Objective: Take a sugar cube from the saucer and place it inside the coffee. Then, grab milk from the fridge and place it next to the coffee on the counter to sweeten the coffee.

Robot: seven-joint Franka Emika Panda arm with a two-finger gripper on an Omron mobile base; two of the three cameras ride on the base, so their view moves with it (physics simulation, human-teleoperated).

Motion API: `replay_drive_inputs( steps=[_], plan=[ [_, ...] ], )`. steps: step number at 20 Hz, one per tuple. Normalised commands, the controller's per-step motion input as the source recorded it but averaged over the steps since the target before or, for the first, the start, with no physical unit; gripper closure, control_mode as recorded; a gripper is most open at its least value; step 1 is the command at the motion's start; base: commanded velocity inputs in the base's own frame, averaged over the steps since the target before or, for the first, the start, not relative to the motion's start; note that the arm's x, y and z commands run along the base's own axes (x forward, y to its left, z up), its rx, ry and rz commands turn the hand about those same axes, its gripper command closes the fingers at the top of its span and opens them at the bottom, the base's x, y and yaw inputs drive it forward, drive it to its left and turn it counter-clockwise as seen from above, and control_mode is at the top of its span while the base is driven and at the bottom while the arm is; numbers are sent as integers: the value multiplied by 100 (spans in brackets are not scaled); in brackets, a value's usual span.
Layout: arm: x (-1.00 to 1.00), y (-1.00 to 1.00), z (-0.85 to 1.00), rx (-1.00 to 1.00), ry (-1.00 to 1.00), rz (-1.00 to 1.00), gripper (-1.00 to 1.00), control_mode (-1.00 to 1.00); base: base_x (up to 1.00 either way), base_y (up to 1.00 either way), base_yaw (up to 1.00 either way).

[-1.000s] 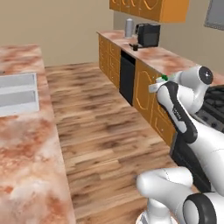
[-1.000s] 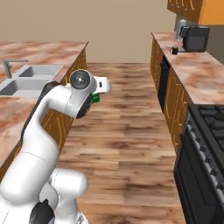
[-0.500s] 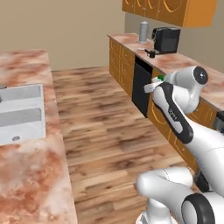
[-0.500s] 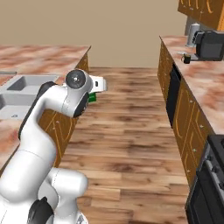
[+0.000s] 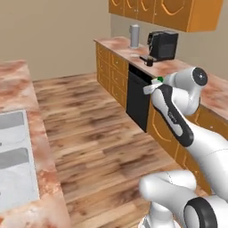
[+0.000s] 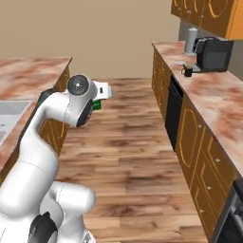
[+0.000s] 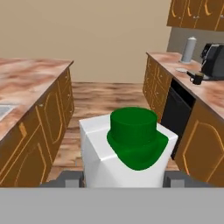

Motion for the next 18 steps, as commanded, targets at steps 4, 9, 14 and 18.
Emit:
replay_drive_inputs(
  steps=[4, 9, 14, 18],
  plan=[
    [0, 0, 0, 0, 0, 0, 100, 100, 100, 16, -31],
    [0, 0, 0, 0, 0, 0, 100, 100, 100, 14, -28],
    [0, 0, 0, 0, 0, 0, 100, 100, 100, 6, -32],
    [0, 0, 0, 0, 0, 0, 100, 100, 100, 0, -36]
  ],
)
